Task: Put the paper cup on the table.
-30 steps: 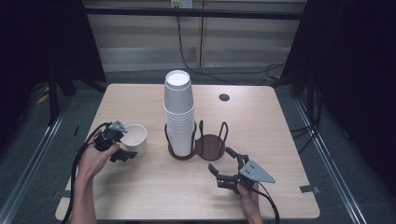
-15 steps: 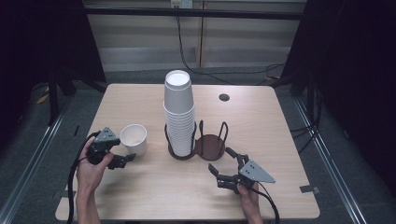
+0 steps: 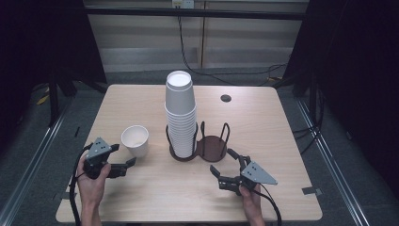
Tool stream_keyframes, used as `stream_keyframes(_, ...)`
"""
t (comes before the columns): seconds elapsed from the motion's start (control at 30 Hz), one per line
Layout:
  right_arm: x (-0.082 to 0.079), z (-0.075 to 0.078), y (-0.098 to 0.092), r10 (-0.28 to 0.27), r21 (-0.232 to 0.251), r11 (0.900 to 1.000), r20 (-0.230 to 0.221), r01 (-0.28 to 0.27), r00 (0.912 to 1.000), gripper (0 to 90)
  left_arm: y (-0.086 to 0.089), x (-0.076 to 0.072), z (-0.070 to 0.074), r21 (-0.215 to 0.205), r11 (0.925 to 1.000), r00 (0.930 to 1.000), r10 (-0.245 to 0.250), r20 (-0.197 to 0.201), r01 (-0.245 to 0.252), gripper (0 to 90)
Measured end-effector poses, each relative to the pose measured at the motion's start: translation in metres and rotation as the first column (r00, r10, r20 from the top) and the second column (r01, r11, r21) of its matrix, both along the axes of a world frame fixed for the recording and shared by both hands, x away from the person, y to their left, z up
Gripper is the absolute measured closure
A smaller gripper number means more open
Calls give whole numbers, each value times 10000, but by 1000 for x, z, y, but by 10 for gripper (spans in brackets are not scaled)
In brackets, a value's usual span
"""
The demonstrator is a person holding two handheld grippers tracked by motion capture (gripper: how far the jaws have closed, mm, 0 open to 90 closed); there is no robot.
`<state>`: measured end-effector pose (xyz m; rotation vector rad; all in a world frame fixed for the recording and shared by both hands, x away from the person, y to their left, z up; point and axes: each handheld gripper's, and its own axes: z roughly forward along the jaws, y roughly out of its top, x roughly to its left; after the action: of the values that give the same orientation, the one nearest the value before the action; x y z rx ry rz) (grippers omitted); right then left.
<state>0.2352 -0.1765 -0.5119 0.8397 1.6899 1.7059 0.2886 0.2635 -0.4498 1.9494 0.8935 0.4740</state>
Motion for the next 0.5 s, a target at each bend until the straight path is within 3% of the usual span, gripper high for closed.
stream_keyframes(0.27,0,0,0,0,-1,10000,2,0,10000,133,-15,-14,-3,-698,9969,9963,-313,795,369,160)
stream_keyframes(0.37,0,0,0,-1,0,10000,-1,1,10000,133,-22,-18,-8,-1259,9904,9941,-441,992,565,160)
stream_keyframes(0.5,0,0,0,0,-2,10000,2,0,10000,133,-32,-22,-16,-1593,9850,9903,-459,1309,667,160)
